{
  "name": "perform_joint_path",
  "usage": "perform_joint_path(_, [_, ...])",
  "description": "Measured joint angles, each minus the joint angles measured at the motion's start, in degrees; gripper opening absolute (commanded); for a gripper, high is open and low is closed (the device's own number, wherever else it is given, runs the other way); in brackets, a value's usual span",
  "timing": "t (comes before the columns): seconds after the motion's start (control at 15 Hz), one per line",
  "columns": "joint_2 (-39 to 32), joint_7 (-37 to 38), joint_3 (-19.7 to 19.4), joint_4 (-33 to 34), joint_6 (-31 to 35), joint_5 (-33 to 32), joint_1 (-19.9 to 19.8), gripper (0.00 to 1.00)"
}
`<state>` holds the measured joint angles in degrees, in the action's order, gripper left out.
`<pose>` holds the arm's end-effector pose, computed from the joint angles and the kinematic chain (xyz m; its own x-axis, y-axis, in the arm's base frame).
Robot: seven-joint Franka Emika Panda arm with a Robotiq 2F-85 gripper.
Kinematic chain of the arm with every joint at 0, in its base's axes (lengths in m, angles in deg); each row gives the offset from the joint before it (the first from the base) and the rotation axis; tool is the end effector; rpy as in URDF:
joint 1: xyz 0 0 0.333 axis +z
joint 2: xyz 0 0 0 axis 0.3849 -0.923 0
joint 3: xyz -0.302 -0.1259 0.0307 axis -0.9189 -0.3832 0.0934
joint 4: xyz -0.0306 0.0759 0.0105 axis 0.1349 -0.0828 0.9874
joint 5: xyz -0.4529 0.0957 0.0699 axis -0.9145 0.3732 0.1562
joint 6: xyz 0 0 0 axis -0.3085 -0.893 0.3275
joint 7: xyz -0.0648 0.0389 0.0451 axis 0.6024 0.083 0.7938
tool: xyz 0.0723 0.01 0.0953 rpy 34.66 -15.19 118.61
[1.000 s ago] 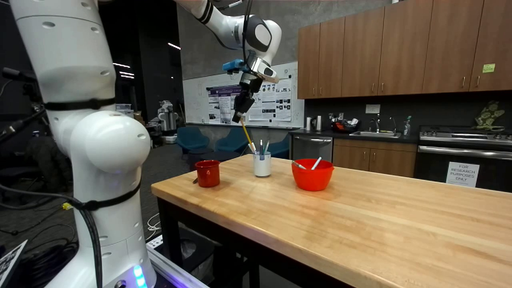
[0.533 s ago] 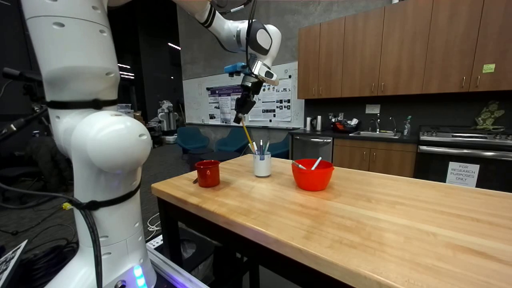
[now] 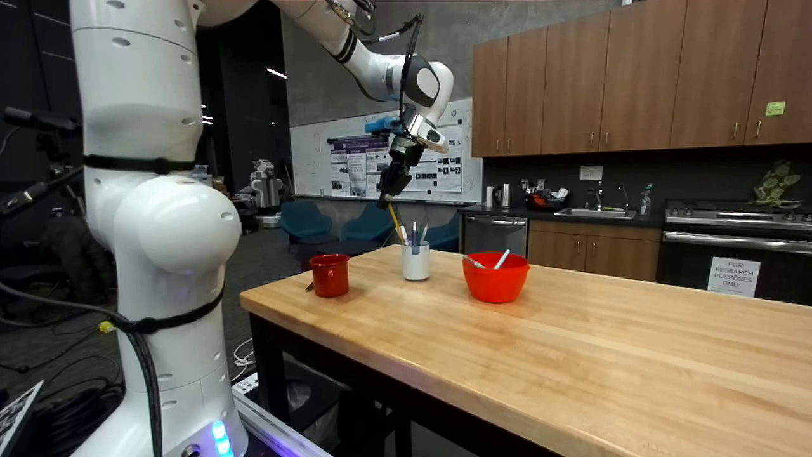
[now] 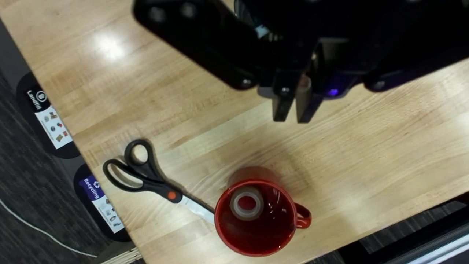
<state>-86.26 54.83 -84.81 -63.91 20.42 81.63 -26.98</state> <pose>0.5871 -0.0400 0.4358 0.7714 -0.4617 -0.4380 -0.5272 -0.8490 -0.0337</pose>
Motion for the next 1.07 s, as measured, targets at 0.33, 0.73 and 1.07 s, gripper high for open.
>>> perform_joint_path(0.33, [-2.7,0.2,-0.9,2.3,1.3,-1.8,0.0,0.73])
perform_joint_path(0.73, [-4.3,-0.1,-3.0,4.8,7.4,-8.6,-0.4,1.00])
perform_joint_path(1.07, [-7.7,-1.4,-5.0,5.0,17.6,-15.9,-1.5,1.00])
